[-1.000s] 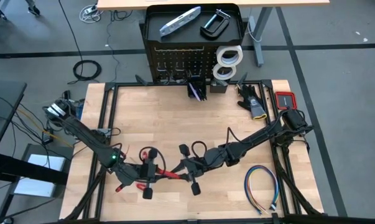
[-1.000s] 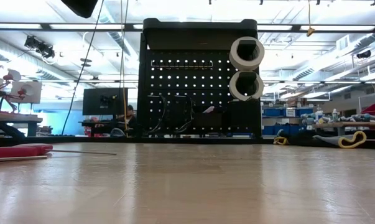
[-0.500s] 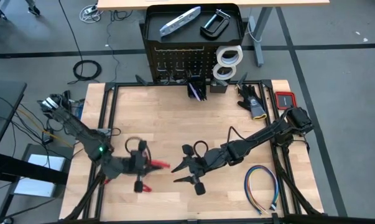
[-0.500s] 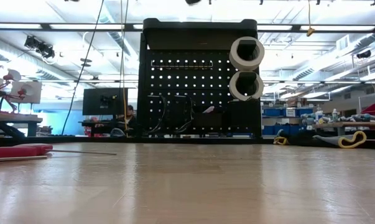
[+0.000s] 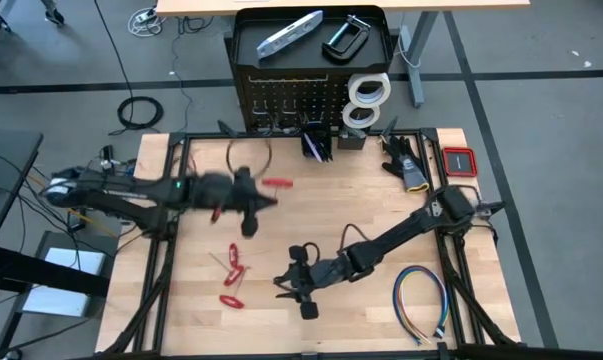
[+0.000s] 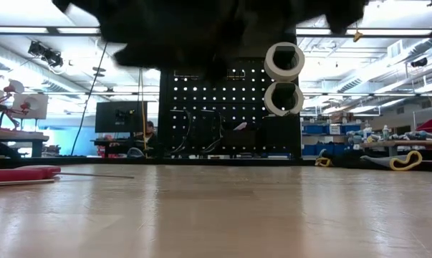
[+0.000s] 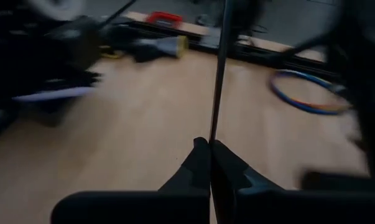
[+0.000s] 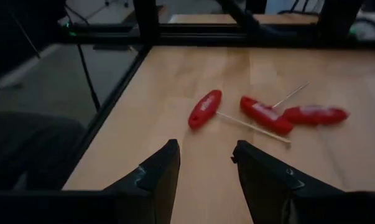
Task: Hang tools onto peg board
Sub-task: Hang the red allen wrench on the peg board
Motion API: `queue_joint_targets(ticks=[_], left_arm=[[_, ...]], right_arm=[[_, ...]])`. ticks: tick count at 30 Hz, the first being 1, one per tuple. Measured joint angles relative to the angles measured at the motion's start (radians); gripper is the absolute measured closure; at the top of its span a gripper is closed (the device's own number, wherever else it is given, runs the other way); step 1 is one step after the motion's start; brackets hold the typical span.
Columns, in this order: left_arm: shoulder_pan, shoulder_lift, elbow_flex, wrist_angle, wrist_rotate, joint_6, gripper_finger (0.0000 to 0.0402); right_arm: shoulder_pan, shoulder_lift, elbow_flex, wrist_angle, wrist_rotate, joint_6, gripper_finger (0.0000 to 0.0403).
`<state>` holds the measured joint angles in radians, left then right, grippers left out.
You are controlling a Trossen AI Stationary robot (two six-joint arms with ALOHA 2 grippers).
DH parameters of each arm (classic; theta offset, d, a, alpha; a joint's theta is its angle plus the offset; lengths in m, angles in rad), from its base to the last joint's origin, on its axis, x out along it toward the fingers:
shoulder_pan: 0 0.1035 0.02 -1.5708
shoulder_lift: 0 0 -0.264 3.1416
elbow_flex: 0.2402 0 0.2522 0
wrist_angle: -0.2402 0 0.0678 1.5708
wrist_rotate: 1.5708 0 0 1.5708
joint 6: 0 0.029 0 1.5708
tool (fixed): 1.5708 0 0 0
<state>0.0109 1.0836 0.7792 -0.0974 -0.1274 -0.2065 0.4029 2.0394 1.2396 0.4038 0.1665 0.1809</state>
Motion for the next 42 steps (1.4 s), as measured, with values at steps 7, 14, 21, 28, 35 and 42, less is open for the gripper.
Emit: queue_joint_targets(ticks=[7, 14, 21, 28, 35, 42], left_arm=[[0.371, 0.018, 0.000, 0.049, 0.303, 0.081, 0.0401], [0.686, 0.137, 0.002, 0.177, 0.604, 0.107, 0.0401], [0.813, 0.239, 0.000, 0.349, 0.758, 0.019, 0.0401], [0.915, 0.261, 0.009, 0.389, 0.785, -0.061, 0.0401], [1.003, 0.262, 0.010, 0.393, 0.794, -0.052, 0.0401], [1.065, 0.294, 0.037, 0.394, 0.969, 0.043, 0.0401]], right_arm=[[-0.001, 0.122, 0.000, 0.067, -0.008, 0.113, 0.0236], [-0.001, 0.136, 0.000, 0.065, -0.007, 0.135, 0.0237], [-0.060, 0.136, 0.000, 0.097, -0.006, 0.047, 0.0238], [-0.115, 0.134, 0.000, 0.181, -0.139, 0.122, 0.0238], [-0.136, 0.134, 0.000, 0.187, -0.160, 0.016, 0.0238], [-0.213, 0.134, 0.000, 0.179, -0.160, -0.076, 0.0238]])
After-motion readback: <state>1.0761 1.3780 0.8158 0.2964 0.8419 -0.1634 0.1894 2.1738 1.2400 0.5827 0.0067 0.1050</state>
